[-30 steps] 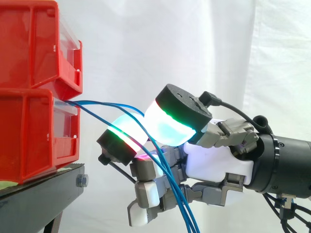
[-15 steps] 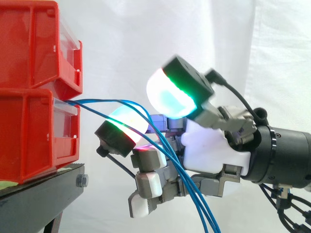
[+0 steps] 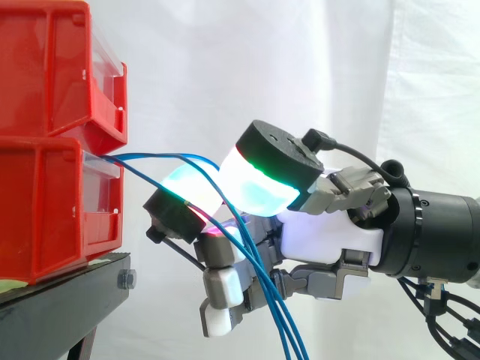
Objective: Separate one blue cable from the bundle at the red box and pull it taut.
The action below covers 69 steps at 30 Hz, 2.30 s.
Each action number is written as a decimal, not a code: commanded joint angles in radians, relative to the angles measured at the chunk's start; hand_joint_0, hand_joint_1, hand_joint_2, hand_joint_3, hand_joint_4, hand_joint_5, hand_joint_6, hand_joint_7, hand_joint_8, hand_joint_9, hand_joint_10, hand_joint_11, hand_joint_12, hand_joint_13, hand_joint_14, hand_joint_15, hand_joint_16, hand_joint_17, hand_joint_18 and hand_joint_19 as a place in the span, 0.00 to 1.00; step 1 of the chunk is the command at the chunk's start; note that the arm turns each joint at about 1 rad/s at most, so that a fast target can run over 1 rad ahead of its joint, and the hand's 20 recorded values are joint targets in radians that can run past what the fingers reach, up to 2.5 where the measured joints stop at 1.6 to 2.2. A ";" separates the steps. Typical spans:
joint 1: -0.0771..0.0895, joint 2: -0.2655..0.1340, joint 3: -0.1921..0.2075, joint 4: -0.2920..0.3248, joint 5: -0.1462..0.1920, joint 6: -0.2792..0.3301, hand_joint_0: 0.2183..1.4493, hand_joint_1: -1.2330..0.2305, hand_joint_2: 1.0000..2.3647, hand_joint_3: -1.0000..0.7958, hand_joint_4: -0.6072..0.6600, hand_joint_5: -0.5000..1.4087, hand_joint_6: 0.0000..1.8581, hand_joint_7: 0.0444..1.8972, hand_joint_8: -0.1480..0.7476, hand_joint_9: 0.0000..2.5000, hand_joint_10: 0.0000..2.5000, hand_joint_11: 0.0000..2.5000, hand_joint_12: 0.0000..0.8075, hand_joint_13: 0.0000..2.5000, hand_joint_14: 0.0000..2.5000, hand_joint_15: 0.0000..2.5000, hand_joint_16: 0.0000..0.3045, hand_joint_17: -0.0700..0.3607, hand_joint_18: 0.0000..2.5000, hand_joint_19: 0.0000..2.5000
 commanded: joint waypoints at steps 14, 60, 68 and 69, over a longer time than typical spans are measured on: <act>-0.001 -0.001 -0.001 -0.021 -0.010 0.000 0.43 0.12 0.01 0.39 0.64 0.13 0.49 0.55 0.57 0.24 0.01 0.35 0.58 0.25 0.01 0.18 0.23 0.52 0.30 0.15; -0.012 0.006 0.008 -0.076 -0.028 0.008 0.49 0.17 0.00 0.28 0.55 0.18 0.50 0.58 0.61 0.45 0.01 0.46 0.54 0.42 0.01 0.25 0.18 0.45 0.37 0.20; -0.018 0.010 0.008 -0.087 -0.050 0.008 0.43 0.14 0.00 0.28 0.54 0.19 0.51 0.59 0.64 0.51 0.01 0.49 0.54 0.46 0.01 0.27 0.16 0.42 0.39 0.19; -0.018 0.016 0.008 -0.093 -0.053 0.006 0.42 0.14 0.00 0.28 0.53 0.19 0.51 0.60 0.65 0.52 0.01 0.50 0.54 0.47 0.01 0.28 0.16 0.41 0.40 0.20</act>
